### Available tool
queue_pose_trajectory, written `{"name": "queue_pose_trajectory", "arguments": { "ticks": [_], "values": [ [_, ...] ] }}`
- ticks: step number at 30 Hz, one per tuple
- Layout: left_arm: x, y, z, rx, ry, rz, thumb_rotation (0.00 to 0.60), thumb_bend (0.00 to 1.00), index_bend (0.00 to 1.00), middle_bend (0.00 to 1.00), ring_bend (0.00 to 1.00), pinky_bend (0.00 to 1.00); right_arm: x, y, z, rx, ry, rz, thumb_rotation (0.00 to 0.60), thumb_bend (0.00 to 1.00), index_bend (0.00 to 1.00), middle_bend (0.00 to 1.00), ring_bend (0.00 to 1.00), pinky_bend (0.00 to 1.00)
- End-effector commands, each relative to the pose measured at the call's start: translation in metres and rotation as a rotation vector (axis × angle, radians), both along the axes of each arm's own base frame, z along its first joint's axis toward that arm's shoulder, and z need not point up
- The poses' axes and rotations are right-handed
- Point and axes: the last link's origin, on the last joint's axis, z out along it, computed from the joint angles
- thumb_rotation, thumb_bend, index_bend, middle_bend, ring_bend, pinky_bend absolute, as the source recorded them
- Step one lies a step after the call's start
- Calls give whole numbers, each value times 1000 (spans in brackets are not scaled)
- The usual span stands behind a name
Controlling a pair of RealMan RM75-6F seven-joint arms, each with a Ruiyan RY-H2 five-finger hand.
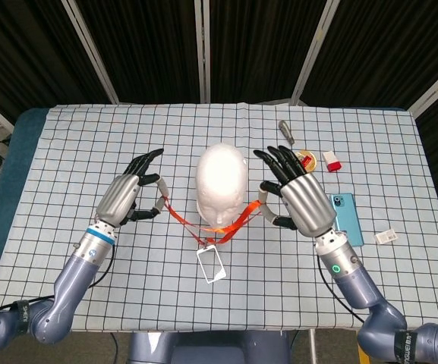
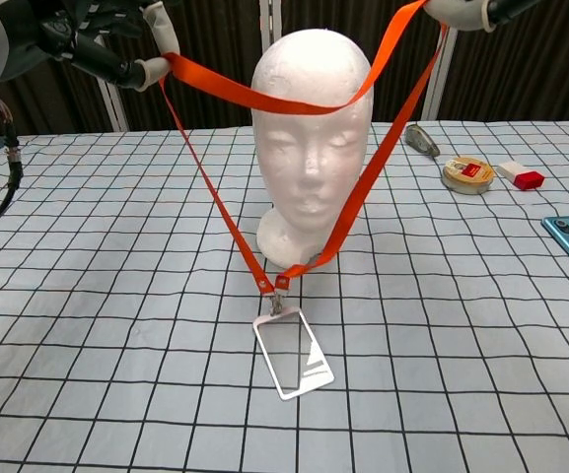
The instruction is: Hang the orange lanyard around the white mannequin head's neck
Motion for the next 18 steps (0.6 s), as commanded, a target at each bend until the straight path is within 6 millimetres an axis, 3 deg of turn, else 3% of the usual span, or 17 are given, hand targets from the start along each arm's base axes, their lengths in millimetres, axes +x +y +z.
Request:
{"name": "queue_pose_trajectory", "arguments": {
  "ticks": [1,18],
  "values": [
    [12,6,6,-10,-21,21,600,560,787,0,0,0,10,-8,8,13,-27,-2,600,454,841,88,0,0],
    [45,39,35,-24,-48,228,600,565,769,0,0,0,27,-50,23,49,-96,-177,600,455,842,95,0,0]
  ]
}}
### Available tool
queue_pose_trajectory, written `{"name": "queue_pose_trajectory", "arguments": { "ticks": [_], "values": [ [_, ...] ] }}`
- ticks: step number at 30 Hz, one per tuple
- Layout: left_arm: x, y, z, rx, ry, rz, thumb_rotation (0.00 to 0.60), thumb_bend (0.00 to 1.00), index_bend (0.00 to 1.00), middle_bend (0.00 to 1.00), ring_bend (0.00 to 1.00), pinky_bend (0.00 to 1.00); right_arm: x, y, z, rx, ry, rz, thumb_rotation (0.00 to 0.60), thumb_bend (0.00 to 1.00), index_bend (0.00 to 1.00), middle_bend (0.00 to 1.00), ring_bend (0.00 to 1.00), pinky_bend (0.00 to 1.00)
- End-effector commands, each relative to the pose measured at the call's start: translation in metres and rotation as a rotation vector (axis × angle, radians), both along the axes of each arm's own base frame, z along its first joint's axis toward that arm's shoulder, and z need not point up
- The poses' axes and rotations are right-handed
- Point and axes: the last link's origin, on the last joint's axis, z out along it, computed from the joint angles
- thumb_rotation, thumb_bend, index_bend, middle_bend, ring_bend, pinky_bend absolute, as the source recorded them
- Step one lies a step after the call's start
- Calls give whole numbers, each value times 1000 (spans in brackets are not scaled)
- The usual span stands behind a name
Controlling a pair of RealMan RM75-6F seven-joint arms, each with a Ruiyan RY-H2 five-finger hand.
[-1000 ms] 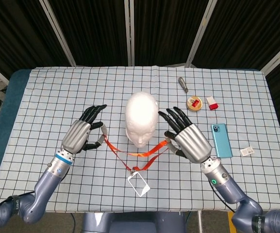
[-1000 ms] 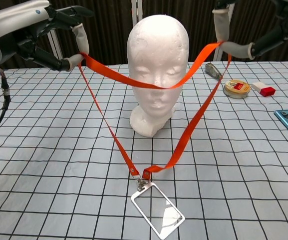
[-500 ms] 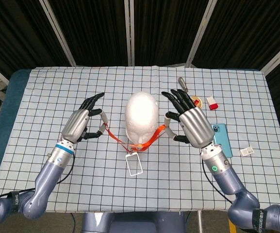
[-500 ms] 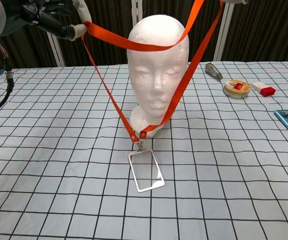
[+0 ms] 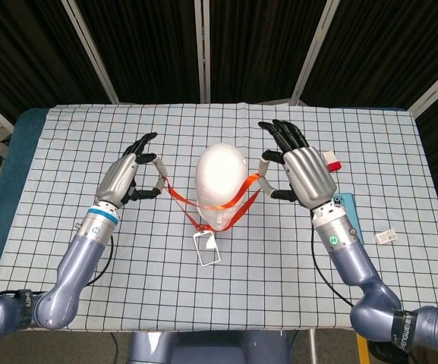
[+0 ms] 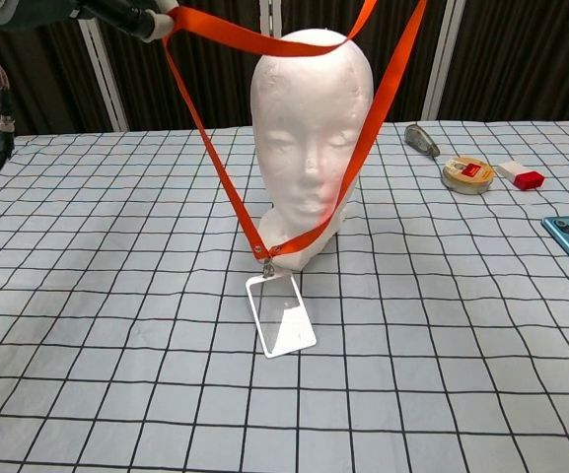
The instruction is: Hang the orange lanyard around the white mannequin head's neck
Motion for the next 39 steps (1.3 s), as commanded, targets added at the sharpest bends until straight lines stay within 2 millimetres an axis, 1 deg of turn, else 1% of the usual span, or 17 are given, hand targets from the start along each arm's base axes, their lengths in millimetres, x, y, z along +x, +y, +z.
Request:
{"name": "queue_pose_trajectory", "arguments": {
  "ticks": [1,3,7,11,17,19,24,28,30,31,33,35,36,37,38,39],
  "values": [
    [15,14,9,29,-3,25,600,565,766,0,0,0,6,-15,4,3,-14,-55,600,455,842,95,0,0],
    [17,18,7,14,-6,49,600,565,763,0,0,0,7,-23,4,3,-18,-92,600,455,841,97,0,0],
    [20,29,2,0,-8,97,600,599,760,0,0,0,6,-35,3,7,-46,-154,600,454,841,99,0,0],
    [23,40,-4,-9,-26,145,600,602,755,0,0,0,4,-50,2,-2,-44,-204,600,455,841,100,0,0],
    [22,59,-14,10,65,157,600,601,739,0,0,0,2,-65,-8,0,4,-236,600,454,841,102,0,0],
    [22,64,-17,9,65,168,600,601,735,0,0,0,1,-70,-10,-5,11,-242,600,455,841,102,0,0],
    [20,75,-31,-21,60,178,600,600,698,0,0,0,-4,-84,-15,-1,27,-271,600,455,840,102,0,0],
    [16,83,-40,-30,64,188,600,601,677,0,0,0,-14,-92,-19,1,43,-298,600,455,840,103,0,0],
    [15,86,-43,-35,53,199,600,601,652,0,0,0,-18,-95,-21,4,33,-315,600,455,839,104,0,0],
    [13,88,-44,-38,50,203,600,600,605,0,0,0,-20,-96,-23,7,28,-322,600,454,836,104,0,0],
    [10,91,-48,-40,49,212,600,596,461,0,0,0,-24,-99,-26,11,26,-335,600,453,830,107,0,0],
    [9,93,-50,-45,39,219,600,578,226,0,0,0,-27,-101,-28,11,25,-341,600,451,815,111,0,0],
    [8,94,-52,-50,27,224,600,566,148,0,0,0,-28,-103,-29,8,22,-343,600,450,798,112,0,0],
    [7,95,-53,-52,18,227,600,519,59,0,0,0,-28,-103,-30,6,21,-343,600,439,744,111,0,0],
    [7,96,-54,-56,8,228,600,431,7,0,0,0,-29,-104,-30,3,21,-344,600,403,645,102,0,0],
    [7,96,-54,-57,-2,229,600,352,0,0,0,0,-30,-105,-31,0,20,-344,600,358,554,87,0,0]
  ]
}}
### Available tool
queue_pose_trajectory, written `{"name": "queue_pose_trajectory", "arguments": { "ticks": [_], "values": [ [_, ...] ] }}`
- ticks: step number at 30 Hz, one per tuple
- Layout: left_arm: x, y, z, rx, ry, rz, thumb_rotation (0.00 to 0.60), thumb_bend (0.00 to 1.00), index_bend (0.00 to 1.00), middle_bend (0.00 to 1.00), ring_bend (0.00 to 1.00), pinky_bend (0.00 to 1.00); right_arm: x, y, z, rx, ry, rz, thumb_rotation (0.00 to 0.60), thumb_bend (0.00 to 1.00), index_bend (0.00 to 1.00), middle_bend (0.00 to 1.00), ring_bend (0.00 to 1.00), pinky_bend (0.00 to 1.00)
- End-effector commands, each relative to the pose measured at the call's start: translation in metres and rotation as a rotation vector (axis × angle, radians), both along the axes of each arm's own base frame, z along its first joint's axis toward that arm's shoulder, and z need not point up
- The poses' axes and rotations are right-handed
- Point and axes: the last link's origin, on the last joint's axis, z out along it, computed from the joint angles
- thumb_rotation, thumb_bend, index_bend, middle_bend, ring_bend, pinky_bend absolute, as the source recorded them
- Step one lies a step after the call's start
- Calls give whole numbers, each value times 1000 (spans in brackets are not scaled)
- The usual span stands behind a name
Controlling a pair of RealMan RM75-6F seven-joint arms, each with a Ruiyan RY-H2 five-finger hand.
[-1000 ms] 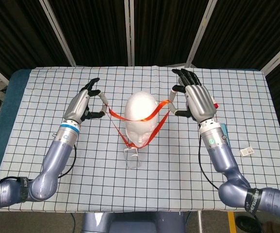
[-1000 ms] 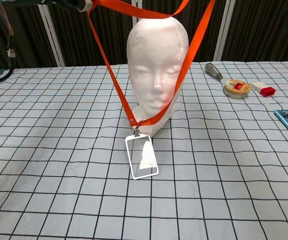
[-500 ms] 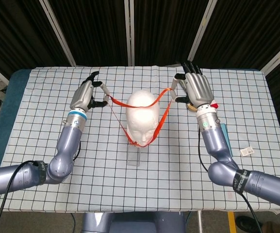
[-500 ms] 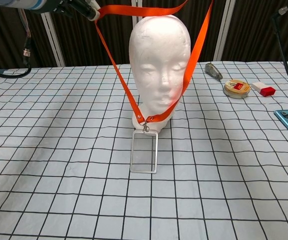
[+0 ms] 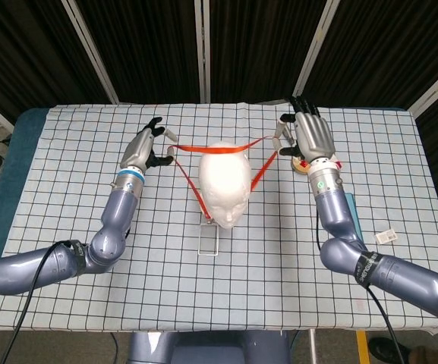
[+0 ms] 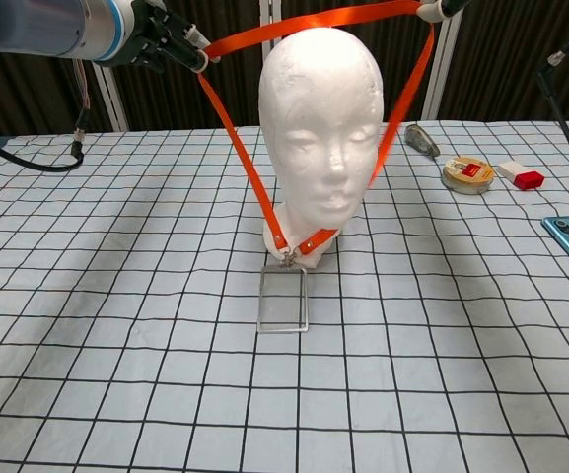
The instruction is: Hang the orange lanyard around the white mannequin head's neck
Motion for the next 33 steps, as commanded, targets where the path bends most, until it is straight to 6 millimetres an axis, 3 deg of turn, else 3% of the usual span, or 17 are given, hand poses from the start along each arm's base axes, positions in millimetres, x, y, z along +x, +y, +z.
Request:
{"name": "queue_pose_trajectory", "arguments": {
  "ticks": [1,2,4,6,16,22,24,29,33],
  "values": [
    [-1,2,-4,-3,-33,3,600,220,0,0,0,0,-1,-3,-4,-7,-2,1,600,270,399,56,0,0],
    [-2,3,-4,0,-41,3,600,110,0,0,0,0,-2,-3,-5,-13,-1,3,600,204,298,35,0,0],
    [-2,5,-4,9,-51,2,600,21,0,0,0,0,-3,-4,-6,-19,4,6,600,81,103,1,0,0],
    [-2,6,-3,24,-56,-8,600,0,0,0,0,0,-3,-5,-6,-26,16,8,600,48,33,0,0,0],
    [-9,4,9,58,-41,-50,600,0,0,0,0,0,-9,-2,-2,-53,80,5,600,43,7,0,0,0],
    [-23,-6,26,114,11,-90,600,0,0,0,0,0,-23,10,14,-84,129,9,600,51,10,0,0,0],
    [-32,-13,34,141,54,-109,600,0,0,0,0,0,-30,18,22,-96,155,13,600,99,14,0,0,0],
    [-60,-32,53,217,178,-149,600,0,0,0,0,0,-54,41,40,-112,214,20,600,515,31,0,0,0],
    [-80,-57,66,238,278,-182,600,17,0,0,0,0,-80,68,52,-96,247,14,600,699,35,0,0,0]
  ]
}}
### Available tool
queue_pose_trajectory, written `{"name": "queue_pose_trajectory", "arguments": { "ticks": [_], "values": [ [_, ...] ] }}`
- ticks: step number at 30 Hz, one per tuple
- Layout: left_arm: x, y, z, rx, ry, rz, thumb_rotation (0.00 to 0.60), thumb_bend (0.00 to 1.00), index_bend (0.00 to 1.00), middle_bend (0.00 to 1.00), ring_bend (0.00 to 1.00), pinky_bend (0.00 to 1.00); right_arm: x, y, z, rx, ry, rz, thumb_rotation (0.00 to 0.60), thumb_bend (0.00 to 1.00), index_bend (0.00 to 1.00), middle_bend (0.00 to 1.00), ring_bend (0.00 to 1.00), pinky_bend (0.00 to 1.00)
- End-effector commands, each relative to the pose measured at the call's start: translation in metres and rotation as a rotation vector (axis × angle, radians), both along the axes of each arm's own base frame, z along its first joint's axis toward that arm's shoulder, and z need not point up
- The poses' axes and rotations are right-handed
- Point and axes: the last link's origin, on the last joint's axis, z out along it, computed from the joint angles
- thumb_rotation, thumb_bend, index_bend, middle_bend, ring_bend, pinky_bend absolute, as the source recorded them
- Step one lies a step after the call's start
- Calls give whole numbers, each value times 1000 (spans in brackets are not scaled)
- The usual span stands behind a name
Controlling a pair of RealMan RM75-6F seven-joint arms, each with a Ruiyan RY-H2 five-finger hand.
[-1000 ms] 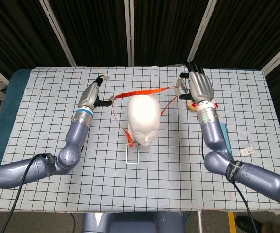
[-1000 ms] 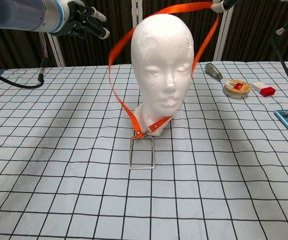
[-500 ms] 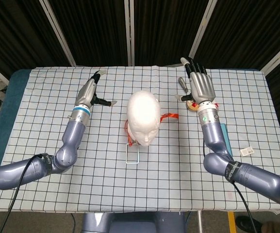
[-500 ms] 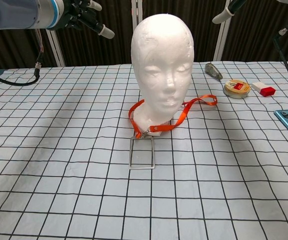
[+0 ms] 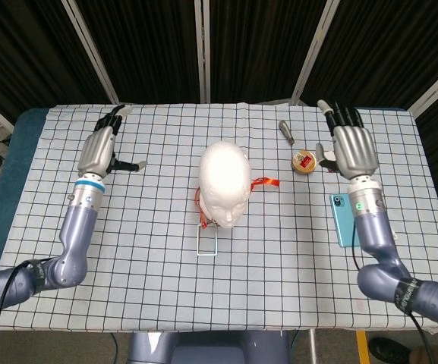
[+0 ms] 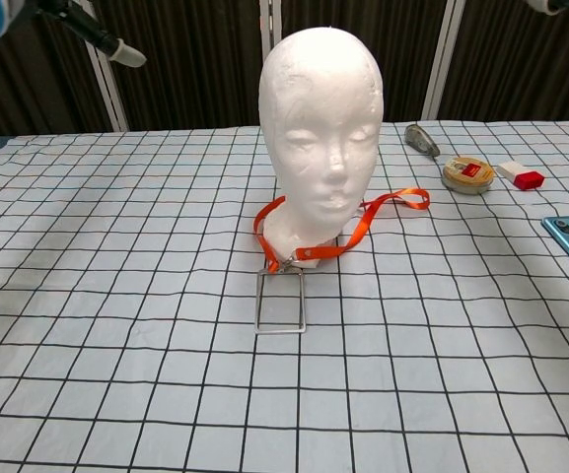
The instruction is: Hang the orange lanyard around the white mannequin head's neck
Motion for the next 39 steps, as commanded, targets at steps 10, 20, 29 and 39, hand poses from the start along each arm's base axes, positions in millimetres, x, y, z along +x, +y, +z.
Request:
{"name": "queue_pose_trajectory", "arguments": {
  "ticks": [10,20,29,39],
  "values": [
    [-55,-109,1,-180,273,-123,600,961,0,0,0,0,-77,92,15,27,92,-2,600,761,54,0,0,0],
    [-70,-174,-34,-331,363,-252,600,1000,0,0,0,0,-115,175,15,27,64,33,600,0,0,0,0,0],
    [-58,-202,-72,-513,356,-359,600,1000,0,0,0,0,-114,220,8,25,30,28,600,0,0,0,0,0],
    [-38,-200,-111,-603,352,-441,600,1000,0,0,0,0,-115,228,0,18,48,23,600,0,0,0,0,0]
  ]
}}
